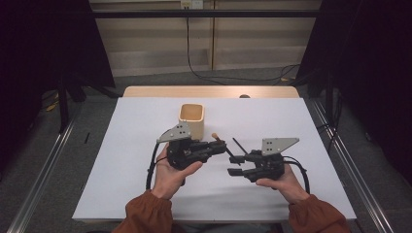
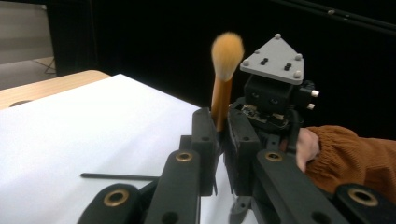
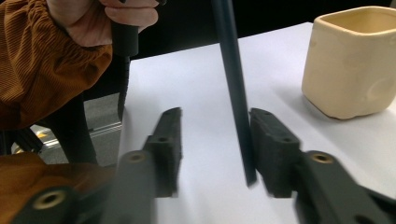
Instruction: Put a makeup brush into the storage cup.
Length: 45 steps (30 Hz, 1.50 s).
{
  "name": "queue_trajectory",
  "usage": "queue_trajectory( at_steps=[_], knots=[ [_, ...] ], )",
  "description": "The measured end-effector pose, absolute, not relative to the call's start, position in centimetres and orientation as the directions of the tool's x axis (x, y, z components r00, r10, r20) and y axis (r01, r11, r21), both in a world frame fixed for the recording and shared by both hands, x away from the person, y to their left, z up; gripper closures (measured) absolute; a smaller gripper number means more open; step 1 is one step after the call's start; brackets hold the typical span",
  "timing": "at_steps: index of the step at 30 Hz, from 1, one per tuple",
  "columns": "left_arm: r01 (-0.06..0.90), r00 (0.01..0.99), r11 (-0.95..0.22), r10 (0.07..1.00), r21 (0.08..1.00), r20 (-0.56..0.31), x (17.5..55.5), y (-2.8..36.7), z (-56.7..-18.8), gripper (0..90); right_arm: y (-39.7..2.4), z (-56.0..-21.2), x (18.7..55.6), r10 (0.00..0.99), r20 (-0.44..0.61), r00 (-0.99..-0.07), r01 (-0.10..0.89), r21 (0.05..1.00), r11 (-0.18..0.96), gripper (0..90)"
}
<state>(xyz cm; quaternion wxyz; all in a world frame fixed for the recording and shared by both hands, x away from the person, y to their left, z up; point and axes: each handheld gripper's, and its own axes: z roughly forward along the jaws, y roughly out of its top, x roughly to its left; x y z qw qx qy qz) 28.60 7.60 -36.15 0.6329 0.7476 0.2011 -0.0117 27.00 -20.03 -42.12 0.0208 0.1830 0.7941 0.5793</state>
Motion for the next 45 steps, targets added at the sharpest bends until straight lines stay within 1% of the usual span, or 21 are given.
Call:
queue_trajectory(
  at_steps=[3,4,7,8,9,11,12,14,17,18,19,20,21,25,32,36,37,41,43,45],
  knots=[
    [0.317,0.917,-0.120,0.293,0.941,-0.271,28.6,7.7,-36.2,83.7,-20.1,-42.1,27.0,0.318,0.182,-0.930,0.270,0.927,0.260,44.4],
    [0.317,0.917,-0.121,0.293,0.941,-0.271,28.6,7.7,-36.2,83.7,-20.1,-42.1,27.0,0.318,0.182,-0.930,0.270,0.927,0.260,44.4],
    [0.311,0.919,-0.127,0.294,0.942,-0.264,28.6,7.7,-36.2,83.7,-20.1,-42.1,27.0,0.324,0.187,-0.927,0.277,0.925,0.260,38.2],
    [0.310,0.918,-0.126,0.297,0.942,-0.262,28.6,7.8,-36.2,83.7,-20.1,-42.1,27.1,0.332,0.189,-0.924,0.282,0.924,0.258,32.5],
    [0.310,0.918,-0.126,0.297,0.942,-0.262,28.6,7.8,-36.2,83.7,-20.1,-42.1,27.1,0.337,0.188,-0.923,0.283,0.924,0.259,30.7],
    [0.308,0.918,-0.125,0.302,0.943,-0.259,28.7,7.9,-36.2,83.7,-20.1,-42.1,27.1,0.349,0.192,-0.917,0.290,0.922,0.255,23.4],
    [0.306,0.917,-0.126,0.305,0.944,-0.257,28.7,8.0,-36.2,83.7,-20.1,-42.1,27.1,0.349,0.192,-0.917,0.290,0.922,0.255,23.4],
    [0.305,0.917,-0.127,0.308,0.944,-0.255,28.7,8.1,-36.1,83.8,-20.2,-42.0,27.2,0.359,0.193,-0.913,0.293,0.923,0.249,20.3],
    [0.302,0.916,-0.128,0.312,0.945,-0.251,28.8,8.2,-36.0,83.7,-20.3,-41.9,27.2,0.371,0.195,-0.908,0.296,0.926,0.236,14.0],
    [0.301,0.916,-0.128,0.314,0.945,-0.250,28.8,8.2,-36.0,83.7,-20.3,-41.9,27.2,0.378,0.195,-0.905,0.296,0.926,0.232,10.5],
    [0.302,0.916,-0.128,0.315,0.945,-0.250,28.8,8.2,-36.0,83.8,-20.4,-41.8,27.2,0.394,0.193,-0.899,0.300,0.925,0.231,5.1],
    [0.302,0.915,-0.129,0.317,0.945,-0.249,28.8,8.3,-36.0,83.8,-20.4,-41.8,27.2,0.394,0.193,-0.899,0.300,0.925,0.231,5.1],
    [0.299,0.916,-0.133,0.318,0.945,-0.245,28.8,8.3,-36.0,83.7,-20.4,-41.8,27.1,0.402,0.194,-0.895,0.303,0.925,0.228,2.7],
    [0.297,0.916,-0.135,0.321,0.945,-0.242,28.8,8.4,-36.0,83.7,-20.4,-41.9,27.1,0.416,0.183,-0.891,0.299,0.926,0.232,0.3],
    [0.293,0.912,-0.140,0.337,0.946,-0.233,29.0,8.5,-36.0,83.7,-21.1,-41.8,26.9,0.435,0.184,-0.881,0.308,0.923,0.232,0.6],
    [0.293,0.910,-0.145,0.344,0.945,-0.230,29.1,8.7,-36.0,83.8,-21.7,-41.7,26.8,0.453,0.193,-0.870,0.317,0.924,0.214,1.0],
    [0.291,0.911,-0.148,0.346,0.945,-0.227,29.1,8.8,-35.9,83.7,-22.0,-41.8,26.7,0.475,0.188,-0.860,0.319,0.924,0.212,1.4],
    [0.290,0.907,-0.139,0.355,0.947,-0.226,29.3,9.6,-35.4,83.7,-22.4,-41.9,26.3,0.508,0.167,-0.845,0.312,0.925,0.217,3.1],
    [0.288,0.905,-0.133,0.362,0.948,-0.224,29.4,10.1,-35.2,83.7,-22.7,-41.8,26.0,0.547,0.148,-0.824,0.308,0.927,0.214,3.1],
    [0.289,0.900,-0.129,0.375,0.949,-0.223,29.5,10.6,-35.0,83.7,-22.9,-41.8,25.9,0.550,0.143,-0.823,0.308,0.926,0.220,2.9]
  ],
)
